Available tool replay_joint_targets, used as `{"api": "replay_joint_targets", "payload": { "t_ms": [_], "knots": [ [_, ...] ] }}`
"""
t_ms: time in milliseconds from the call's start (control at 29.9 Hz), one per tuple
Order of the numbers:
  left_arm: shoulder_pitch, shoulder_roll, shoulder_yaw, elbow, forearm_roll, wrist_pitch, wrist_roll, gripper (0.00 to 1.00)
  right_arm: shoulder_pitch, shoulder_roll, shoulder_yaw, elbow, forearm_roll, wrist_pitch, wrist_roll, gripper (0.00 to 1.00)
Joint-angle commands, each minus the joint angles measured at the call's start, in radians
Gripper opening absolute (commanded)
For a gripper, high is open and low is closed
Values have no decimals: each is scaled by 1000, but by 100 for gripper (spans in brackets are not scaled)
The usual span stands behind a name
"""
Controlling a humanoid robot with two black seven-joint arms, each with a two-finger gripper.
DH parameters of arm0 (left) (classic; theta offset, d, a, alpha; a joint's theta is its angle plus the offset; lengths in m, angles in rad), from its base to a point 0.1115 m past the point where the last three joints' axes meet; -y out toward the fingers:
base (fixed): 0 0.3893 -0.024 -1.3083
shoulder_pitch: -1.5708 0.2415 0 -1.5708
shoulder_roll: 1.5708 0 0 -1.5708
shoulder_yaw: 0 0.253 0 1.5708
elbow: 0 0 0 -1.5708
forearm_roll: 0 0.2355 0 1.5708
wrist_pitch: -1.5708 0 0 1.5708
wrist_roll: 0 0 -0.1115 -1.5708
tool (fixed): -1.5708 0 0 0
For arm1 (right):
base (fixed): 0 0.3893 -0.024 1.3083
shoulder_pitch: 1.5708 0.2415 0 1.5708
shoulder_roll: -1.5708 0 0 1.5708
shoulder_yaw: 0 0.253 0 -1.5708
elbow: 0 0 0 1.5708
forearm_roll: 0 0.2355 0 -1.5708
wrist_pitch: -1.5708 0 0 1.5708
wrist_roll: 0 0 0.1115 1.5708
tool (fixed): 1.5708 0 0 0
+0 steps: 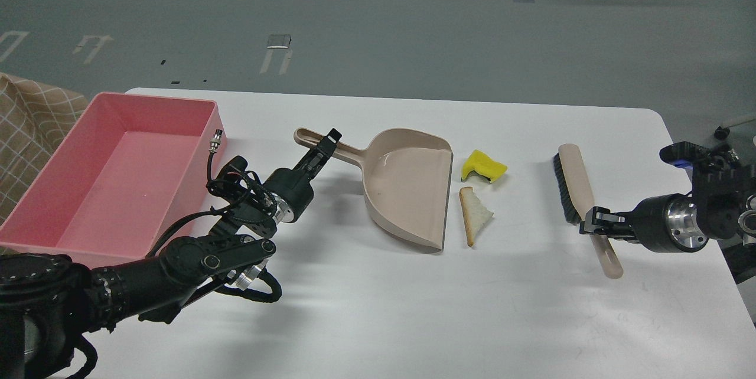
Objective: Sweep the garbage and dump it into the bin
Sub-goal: 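Lower the right gripper onto the wooden brush handle and grasp it, then lift the brush with the right gripper and move it toward the dustpan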
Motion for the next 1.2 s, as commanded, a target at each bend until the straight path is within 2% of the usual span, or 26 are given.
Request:
{"api": "replay_joint_targets", "payload": {
  "t_ms": [0, 201, 334, 535, 835, 1170],
  "knots": [
    [1, -2, 0, 0, 0, 0, 0, 0, 20, 0, 11, 17, 0, 0, -6, 0],
    [1, -3, -2, 0, 0, 0, 0, 0, 58, 0, 14, 96, 14, 0, -55, 0],
    [1, -3, -2, 0, 0, 0, 0, 0, 49, -6, 11, 159, 45, 0, -122, 0],
    [2, -3, -2, 0, 0, 0, 0, 0, 34, -31, 3, 179, 115, 0, -179, 0],
    [2, -5, -2, 0, 0, 0, 0, 0, 11, 6, 8, 161, 117, 0, -182, 0],
    [1, -3, -2, 0, 0, 0, 0, 0, 11, 121, 17, 94, 118, 0, -182, 0]
  ]
}}
